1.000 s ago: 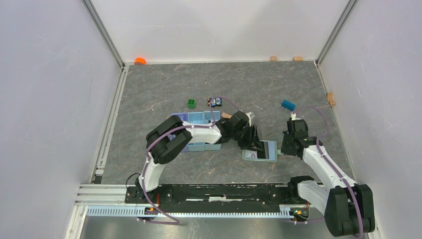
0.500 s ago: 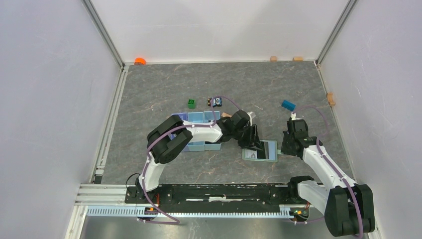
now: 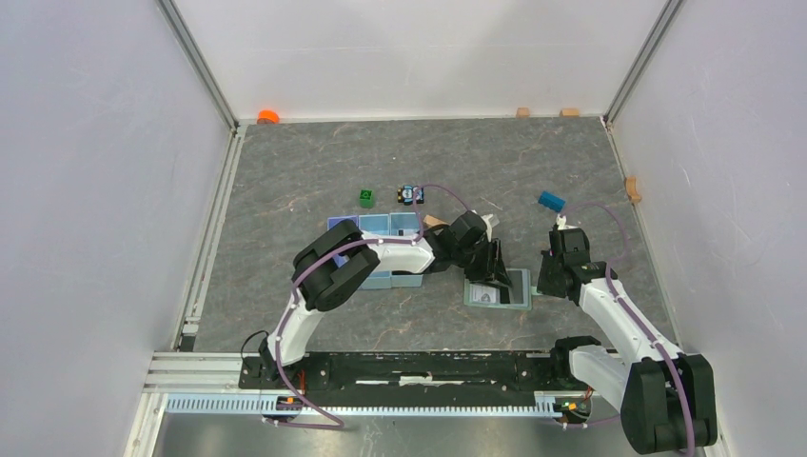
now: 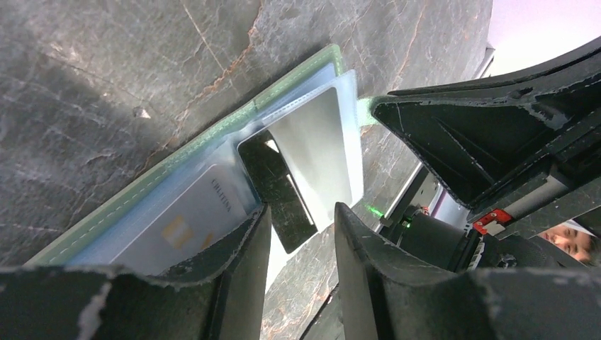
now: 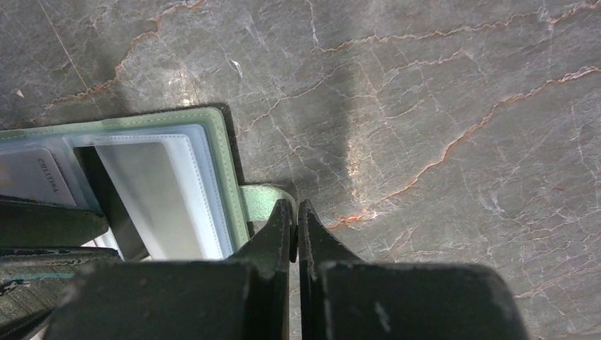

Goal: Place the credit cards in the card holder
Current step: Insert the credit card into the card holder.

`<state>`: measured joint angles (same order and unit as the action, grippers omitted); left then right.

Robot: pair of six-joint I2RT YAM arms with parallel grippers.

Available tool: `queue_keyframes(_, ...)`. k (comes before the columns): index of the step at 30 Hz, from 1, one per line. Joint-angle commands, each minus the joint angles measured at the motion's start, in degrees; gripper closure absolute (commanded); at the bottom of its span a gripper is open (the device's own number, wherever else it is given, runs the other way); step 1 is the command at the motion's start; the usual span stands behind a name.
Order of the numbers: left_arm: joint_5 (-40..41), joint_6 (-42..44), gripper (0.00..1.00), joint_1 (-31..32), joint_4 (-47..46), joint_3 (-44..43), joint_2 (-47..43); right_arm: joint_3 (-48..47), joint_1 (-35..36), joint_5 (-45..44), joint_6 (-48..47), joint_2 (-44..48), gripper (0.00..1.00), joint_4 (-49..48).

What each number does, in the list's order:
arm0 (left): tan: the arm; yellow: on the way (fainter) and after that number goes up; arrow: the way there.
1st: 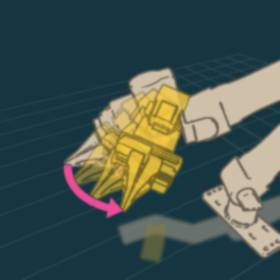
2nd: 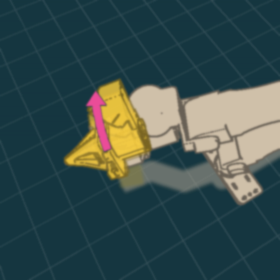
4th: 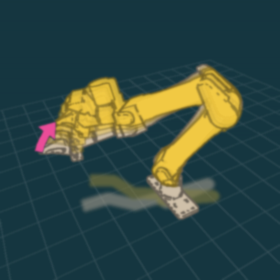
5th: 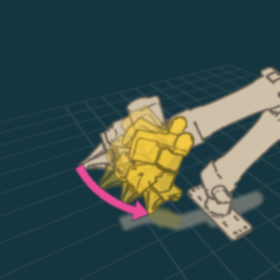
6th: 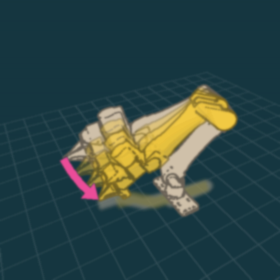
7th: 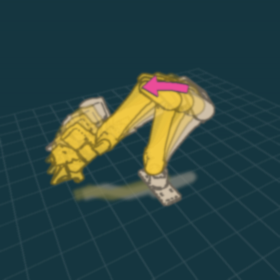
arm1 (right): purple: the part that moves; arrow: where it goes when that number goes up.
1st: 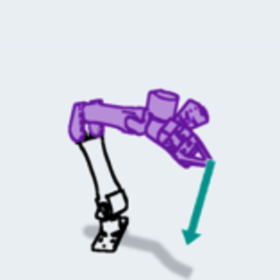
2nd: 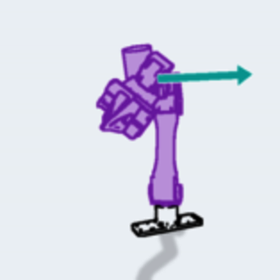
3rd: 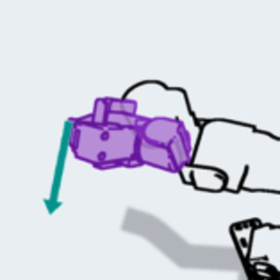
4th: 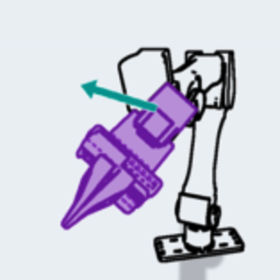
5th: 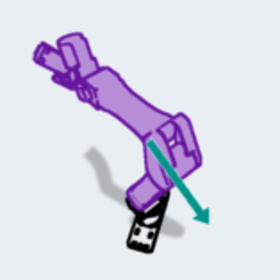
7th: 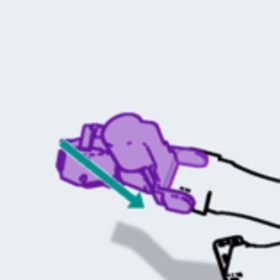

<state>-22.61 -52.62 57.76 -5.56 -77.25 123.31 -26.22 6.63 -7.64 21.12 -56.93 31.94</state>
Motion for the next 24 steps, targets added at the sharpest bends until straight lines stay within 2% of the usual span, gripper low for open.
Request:
queue_keyframes(1,1.0,0.6,0.55,0.7,-1.4,-2.8,1.5,-1.0,-0.2,-0.2,-0.5,0.9,1.0,-1.1)
queue_keyframes(14,-1.8,-0.3,0.55,2.0,-5.1,-6.6,4.5,-2.2,-0.1,-1.4,-0.8,1.6,1.0,-0.1)
queue_keyframes(20,-0.8,4.4,0.48,1.1,-0.8,-6.5,-1.1,-8.9,-0.1,-7.2,-2.9,1.6,1.0,4.4)
queue_keyframes(24,-0.1,7.4,0.42,-1.0,3.8,-3.3,-7.5,-14.3,-0.1,-7.2,-3.6,1.9,1.0,6.6)
